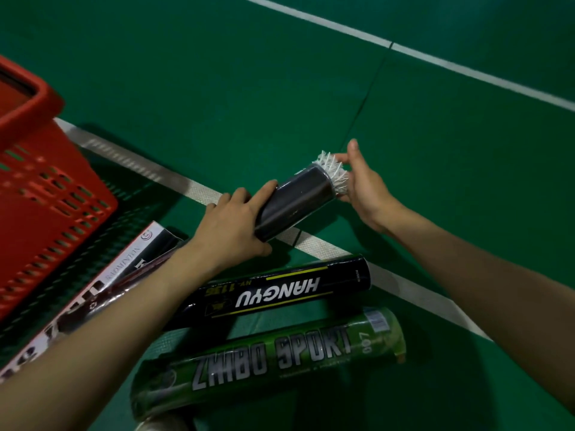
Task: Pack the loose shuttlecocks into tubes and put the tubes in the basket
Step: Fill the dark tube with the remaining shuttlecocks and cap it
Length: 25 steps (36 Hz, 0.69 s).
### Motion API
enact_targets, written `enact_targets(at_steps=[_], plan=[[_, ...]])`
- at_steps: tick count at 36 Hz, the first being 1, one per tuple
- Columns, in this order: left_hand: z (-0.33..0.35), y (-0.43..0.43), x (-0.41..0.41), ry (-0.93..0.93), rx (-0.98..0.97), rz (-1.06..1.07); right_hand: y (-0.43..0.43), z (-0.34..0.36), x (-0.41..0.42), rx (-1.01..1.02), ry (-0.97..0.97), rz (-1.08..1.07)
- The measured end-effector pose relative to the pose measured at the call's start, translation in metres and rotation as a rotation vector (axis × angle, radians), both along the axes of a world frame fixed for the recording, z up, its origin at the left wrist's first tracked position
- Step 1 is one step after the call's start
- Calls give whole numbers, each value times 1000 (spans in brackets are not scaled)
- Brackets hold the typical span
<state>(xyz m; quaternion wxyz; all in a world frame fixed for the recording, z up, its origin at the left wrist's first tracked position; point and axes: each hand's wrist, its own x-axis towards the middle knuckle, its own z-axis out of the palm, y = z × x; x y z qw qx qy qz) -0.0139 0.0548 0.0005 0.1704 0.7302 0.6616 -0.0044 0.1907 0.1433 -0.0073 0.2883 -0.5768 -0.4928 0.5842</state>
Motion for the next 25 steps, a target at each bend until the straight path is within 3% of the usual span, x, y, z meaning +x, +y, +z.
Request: enact_targets(at_steps=[25], plan=[[2,1,-19,-11,0,75,9,-11,-36,-58,63,210]])
